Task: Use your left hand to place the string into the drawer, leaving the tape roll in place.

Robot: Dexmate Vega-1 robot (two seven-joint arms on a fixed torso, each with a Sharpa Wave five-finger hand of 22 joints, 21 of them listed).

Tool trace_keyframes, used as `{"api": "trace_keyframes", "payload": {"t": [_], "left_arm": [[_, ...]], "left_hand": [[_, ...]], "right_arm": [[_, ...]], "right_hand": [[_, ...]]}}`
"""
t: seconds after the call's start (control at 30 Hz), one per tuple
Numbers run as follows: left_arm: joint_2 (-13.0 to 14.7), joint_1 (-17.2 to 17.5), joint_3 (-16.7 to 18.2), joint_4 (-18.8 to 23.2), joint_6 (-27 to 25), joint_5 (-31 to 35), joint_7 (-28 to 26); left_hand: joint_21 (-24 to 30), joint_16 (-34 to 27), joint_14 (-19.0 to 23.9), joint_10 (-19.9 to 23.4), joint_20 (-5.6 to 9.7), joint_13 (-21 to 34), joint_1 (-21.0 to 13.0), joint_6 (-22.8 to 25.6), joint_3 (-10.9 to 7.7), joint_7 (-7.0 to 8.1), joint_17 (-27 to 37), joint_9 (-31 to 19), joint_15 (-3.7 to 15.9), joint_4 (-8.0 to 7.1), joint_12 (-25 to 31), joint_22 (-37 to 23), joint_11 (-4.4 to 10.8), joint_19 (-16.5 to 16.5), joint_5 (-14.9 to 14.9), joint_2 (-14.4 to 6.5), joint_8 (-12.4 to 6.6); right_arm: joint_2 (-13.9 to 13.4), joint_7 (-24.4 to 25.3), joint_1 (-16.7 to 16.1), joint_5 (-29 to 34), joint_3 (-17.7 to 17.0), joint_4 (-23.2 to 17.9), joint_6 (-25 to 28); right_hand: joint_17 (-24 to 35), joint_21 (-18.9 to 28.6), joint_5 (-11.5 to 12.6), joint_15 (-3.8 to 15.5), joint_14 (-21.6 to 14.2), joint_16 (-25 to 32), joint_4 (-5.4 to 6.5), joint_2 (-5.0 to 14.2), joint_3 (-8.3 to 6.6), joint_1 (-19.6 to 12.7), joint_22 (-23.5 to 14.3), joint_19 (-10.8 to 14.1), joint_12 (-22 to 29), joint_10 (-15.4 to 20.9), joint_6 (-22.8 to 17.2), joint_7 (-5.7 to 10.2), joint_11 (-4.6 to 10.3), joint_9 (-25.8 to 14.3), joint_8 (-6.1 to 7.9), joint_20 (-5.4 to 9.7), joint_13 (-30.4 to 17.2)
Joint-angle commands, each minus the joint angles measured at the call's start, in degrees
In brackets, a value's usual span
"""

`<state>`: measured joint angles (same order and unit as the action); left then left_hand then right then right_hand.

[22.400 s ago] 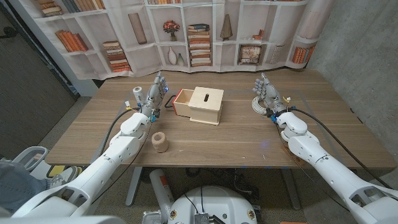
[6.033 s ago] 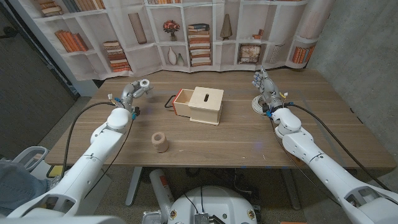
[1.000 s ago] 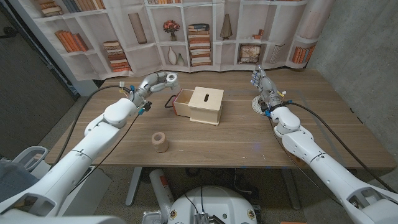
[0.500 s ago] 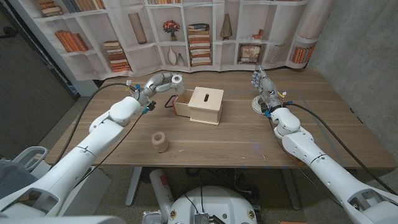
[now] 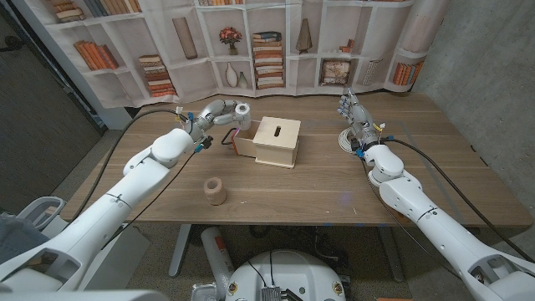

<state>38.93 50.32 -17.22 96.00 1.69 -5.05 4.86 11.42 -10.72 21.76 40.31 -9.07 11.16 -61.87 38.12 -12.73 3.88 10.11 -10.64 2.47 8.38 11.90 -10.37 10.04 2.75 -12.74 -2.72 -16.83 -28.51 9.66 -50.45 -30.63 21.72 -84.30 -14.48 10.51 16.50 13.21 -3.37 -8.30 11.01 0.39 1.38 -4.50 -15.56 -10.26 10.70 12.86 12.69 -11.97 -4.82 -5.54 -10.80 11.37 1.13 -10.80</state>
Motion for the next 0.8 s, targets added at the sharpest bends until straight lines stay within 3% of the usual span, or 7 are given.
{"api": "trace_keyframes", "payload": {"t": [0.03,0.8], "left_arm": [[0.3,-0.7,-1.0,1.0,-1.6,1.1,-0.1],[-0.7,-3.2,-4.1,-0.7,-3.9,2.8,2.0]], "left_hand": [[0.0,-0.1,-0.3,3.3,-1.33,0.2,-0.9,11.2,-0.88,4.06,0.2,-0.1,4.27,-0.33,0.0,-0.1,2.07,-0.6,-0.3,0.1,-0.52],[-0.8,-0.1,-2.0,3.6,-0.8,0.3,-0.8,11.5,-0.78,4.31,0.4,0.0,2.47,-0.76,-0.5,0.0,2.1,-4.2,-0.7,0.7,0.09]], "right_arm": [[-0.2,-0.1,0.0,-0.2,-0.3,-0.2,0.1],[-0.4,-0.3,-0.5,-0.6,-0.5,0.3,-0.1]], "right_hand": [[0.2,-0.1,0.1,-0.13,-0.2,-0.1,-0.21,0.2,-0.26,-0.6,-0.2,0.5,-0.1,0.3,-0.2,-0.07,-0.03,-0.1,-0.05,-0.12,-0.1],[0.3,-0.5,0.1,-0.1,-0.2,-0.1,-0.3,0.29,-0.2,-0.5,-0.2,0.6,-0.1,0.4,-0.3,-0.09,-0.02,-0.1,-0.04,-0.21,-0.1]]}}
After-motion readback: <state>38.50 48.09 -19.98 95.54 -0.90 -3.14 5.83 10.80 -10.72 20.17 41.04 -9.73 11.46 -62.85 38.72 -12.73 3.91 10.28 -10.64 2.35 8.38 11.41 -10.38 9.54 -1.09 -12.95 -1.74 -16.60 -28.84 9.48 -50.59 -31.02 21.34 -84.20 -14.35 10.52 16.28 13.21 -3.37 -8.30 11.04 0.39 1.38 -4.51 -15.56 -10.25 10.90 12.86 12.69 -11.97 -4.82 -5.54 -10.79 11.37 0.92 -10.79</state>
